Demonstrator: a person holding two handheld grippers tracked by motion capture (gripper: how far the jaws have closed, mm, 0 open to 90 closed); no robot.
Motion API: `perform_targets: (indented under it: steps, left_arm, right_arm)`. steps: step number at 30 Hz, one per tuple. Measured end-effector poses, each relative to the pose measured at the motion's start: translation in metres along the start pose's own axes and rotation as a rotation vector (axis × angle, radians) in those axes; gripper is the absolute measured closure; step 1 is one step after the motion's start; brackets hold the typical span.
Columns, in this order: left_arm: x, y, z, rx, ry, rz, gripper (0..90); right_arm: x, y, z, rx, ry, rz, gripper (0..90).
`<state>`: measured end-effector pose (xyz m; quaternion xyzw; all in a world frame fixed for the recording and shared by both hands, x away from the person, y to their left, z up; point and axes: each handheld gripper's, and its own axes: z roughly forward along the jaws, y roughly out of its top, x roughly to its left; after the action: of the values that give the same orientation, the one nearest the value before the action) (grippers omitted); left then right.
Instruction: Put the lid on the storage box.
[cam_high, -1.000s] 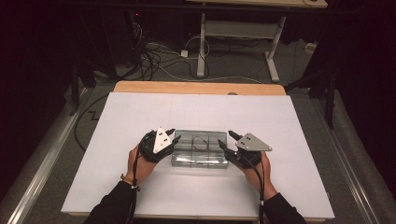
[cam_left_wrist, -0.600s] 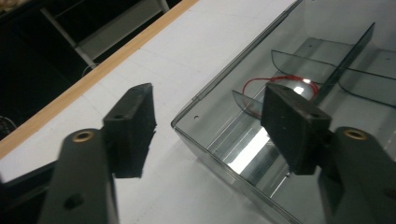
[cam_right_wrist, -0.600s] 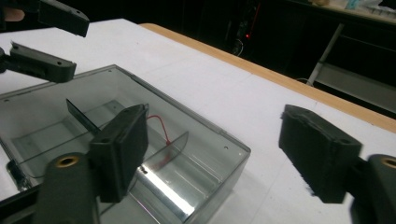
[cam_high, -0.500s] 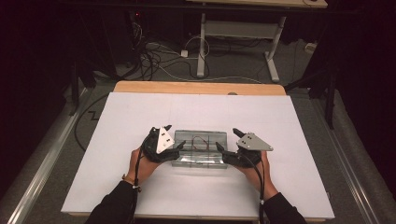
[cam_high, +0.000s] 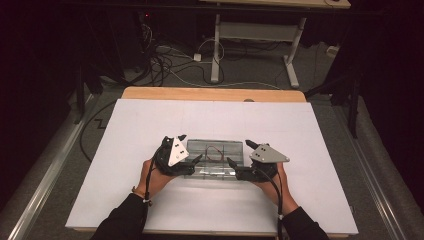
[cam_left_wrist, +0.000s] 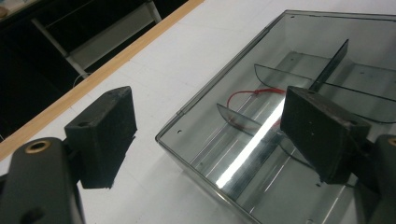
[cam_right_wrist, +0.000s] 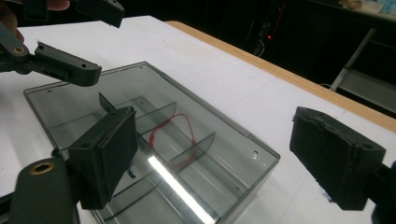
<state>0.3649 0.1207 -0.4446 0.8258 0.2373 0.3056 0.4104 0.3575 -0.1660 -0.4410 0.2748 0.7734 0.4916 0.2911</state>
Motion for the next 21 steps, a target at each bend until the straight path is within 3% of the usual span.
perform_targets:
  steps: [10, 21]
  left_arm:
    - [-0.004, 0.005, -0.005, -0.009, -0.015, 0.028, 17.8]
    - [-0.008, 0.008, -0.013, -0.014, -0.024, 0.055, 17.8]
  right_arm:
    - [0.003, 0.002, -0.002, -0.004, 0.009, -0.008, 16.5]
    - [0.007, 0.007, -0.007, 0.012, 0.012, -0.059, 18.0]
